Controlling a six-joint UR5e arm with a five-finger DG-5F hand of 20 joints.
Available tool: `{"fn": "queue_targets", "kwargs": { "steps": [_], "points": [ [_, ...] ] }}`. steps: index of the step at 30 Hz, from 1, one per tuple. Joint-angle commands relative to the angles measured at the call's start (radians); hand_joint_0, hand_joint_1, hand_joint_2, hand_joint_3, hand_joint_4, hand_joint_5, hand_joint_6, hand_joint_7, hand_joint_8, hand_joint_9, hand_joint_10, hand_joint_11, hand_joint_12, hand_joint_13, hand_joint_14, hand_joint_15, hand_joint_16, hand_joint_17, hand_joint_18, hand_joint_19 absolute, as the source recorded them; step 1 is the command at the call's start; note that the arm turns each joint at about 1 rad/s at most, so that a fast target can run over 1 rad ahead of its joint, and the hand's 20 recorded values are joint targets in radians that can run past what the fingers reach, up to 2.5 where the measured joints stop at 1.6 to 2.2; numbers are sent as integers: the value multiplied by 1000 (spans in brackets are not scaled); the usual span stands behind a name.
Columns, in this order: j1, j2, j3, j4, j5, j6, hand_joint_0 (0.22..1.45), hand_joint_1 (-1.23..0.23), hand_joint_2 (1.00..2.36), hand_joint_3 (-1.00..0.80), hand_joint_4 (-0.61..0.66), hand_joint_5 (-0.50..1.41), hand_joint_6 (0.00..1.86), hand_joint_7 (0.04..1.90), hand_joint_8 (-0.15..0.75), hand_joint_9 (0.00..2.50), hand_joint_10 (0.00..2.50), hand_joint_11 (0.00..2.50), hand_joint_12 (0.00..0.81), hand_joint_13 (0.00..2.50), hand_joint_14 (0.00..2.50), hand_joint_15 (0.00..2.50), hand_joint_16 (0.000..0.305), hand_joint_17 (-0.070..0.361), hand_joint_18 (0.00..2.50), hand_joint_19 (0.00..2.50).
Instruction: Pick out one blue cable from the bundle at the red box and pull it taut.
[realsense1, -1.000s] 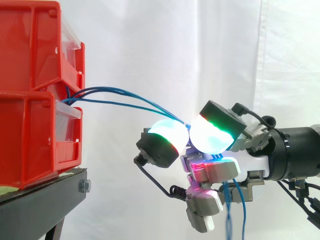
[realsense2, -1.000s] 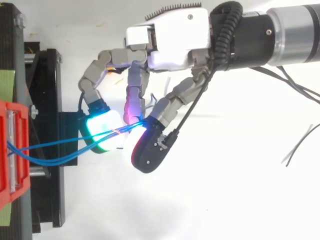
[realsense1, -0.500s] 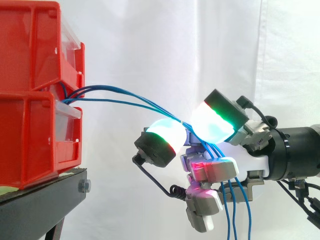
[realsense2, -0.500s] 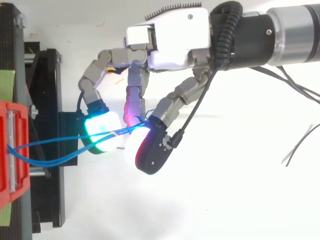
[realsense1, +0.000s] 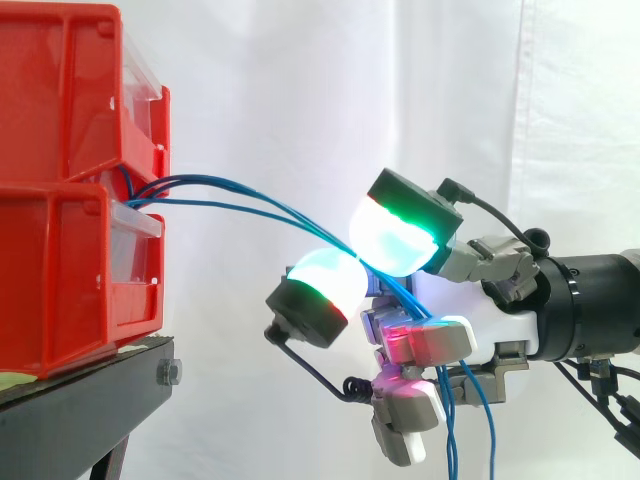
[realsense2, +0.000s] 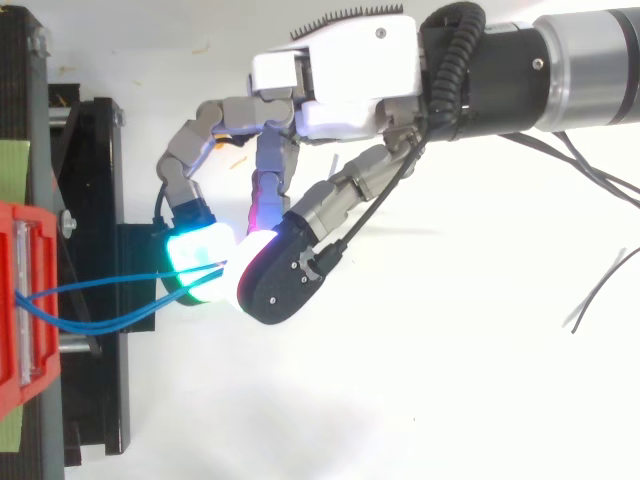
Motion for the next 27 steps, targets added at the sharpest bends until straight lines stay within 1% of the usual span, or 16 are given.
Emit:
{"fn": "queue_targets", "kwargs": {
  "steps": [1,4,7,8,9,10,12,13,17,18,19,20,21,22,24,27],
  "points": [
    [-1,0,0,0,0,0,633,-899,1021,-246,-34,-46,915,958,210,1429,34,871,327,1188,28,761,45,101,914,656],
    [1,0,0,2,0,0,680,-944,1020,-258,18,-53,931,923,224,1376,34,889,329,1169,29,758,45,102,917,648],
    [1,0,0,0,0,0,723,-946,1014,-342,19,-59,935,916,221,1361,33,903,333,1157,28,760,45,102,921,640],
    [1,0,-2,0,0,0,733,-950,1013,-361,4,-60,936,915,224,1353,34,914,334,1157,28,762,45,102,920,639],
    [1,0,0,0,-2,0,772,-974,1011,-385,-67,-63,934,1012,227,1356,34,894,330,1157,28,765,45,101,912,648],
    [1,0,0,0,0,0,786,-965,1007,-427,-92,-62,937,1029,229,1362,34,892,330,1158,30,755,45,102,914,643],
    [1,0,0,3,0,0,783,-963,1000,-500,-98,-62,937,1056,230,1362,34,911,328,1162,29,752,45,102,923,632],
    [1,0,0,3,0,0,778,-951,1000,-500,-118,-65,945,1026,232,1364,34,899,328,1163,29,751,45,102,930,629],
    [1,0,-2,3,0,0,724,-940,1000,-500,-149,-65,952,997,234,1367,34,900,331,1162,28,761,45,102,930,627],
    [1,0,-2,3,-2,0,679,-931,1000,-500,-147,-66,954,981,225,1367,34,903,328,1154,30,756,45,101,927,634],
    [1,0,-2,0,0,0,621,-924,1000,-500,-122,-66,952,976,224,1368,34,900,328,1148,31,757,45,102,913,636],
    [1,0,-2,0,0,0,609,-914,1000,-500,-114,-66,950,986,229,1367,36,902,326,1145,30,756,45,102,912,643],
    [1,0,-2,2,0,0,562,-907,1000,-500,-96,-64,949,939,229,1371,35,898,336,1144,30,752,47,106,919,636],
    [1,0,-2,2,-2,0,511,-894,1000,-500,-53,-60,941,840,233,1370,33,898,348,1148,29,747,50,113,924,624],
    [1,0,-2,3,0,0,460,-855,1000,-500,-23,-58,920,857,244,1375,33,859,362,1156,27,742,54,122,946,611],
    [1,0,-2,3,-2,0,424,-794,1000,-500,-5,-58,904,843,259,1370,30,848,377,1158,26,731,58,131,965,597]
  ]
}}
